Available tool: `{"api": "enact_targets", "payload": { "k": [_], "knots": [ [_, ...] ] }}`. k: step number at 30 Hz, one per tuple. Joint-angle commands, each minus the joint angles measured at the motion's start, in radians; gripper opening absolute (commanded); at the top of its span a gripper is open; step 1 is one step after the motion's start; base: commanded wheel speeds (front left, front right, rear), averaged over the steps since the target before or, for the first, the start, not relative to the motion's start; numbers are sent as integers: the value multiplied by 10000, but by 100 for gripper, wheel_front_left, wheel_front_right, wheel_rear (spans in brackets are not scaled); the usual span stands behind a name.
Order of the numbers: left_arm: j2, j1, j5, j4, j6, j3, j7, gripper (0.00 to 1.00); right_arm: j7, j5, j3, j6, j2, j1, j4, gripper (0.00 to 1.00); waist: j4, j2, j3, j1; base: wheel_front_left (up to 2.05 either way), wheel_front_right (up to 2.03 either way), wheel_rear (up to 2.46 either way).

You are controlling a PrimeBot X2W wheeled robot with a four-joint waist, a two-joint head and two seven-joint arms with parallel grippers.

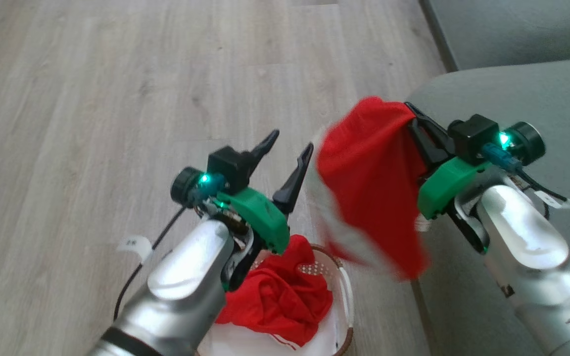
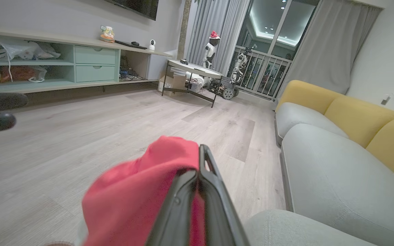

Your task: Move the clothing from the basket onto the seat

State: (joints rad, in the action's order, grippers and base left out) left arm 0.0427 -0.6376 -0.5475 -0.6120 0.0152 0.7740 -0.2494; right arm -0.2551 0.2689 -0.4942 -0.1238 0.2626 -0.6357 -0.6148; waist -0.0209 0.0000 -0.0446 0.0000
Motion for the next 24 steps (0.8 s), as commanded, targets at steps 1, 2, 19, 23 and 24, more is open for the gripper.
{"api": "enact_targets", "payload": {
  "k": [1,2,19,23,24],
  "knots": [
    [142,-208,185,389,31,-389,-124,100,-67,-133,133,-69,127,-112,380,0,-320,0,-8,0,0,0,0],
    [134,-100,236,460,33,-421,-124,100,-67,-186,214,-69,167,-121,419,0,-452,0,20,0,0,0,0],
    [78,1192,825,1873,-75,-358,-124,100,63,-568,892,-69,734,-369,838,0,-3455,0,402,0,0,0,0],
    [77,1243,912,2015,-150,-326,-124,100,225,-333,640,-69,809,-502,939,0,-3957,0,577,0,0,0,0],
    [77,1243,912,2015,-150,-326,-124,100,225,-333,640,-69,809,-502,939,0,-3957,0,577,0,0,0,0]
  ]
}}
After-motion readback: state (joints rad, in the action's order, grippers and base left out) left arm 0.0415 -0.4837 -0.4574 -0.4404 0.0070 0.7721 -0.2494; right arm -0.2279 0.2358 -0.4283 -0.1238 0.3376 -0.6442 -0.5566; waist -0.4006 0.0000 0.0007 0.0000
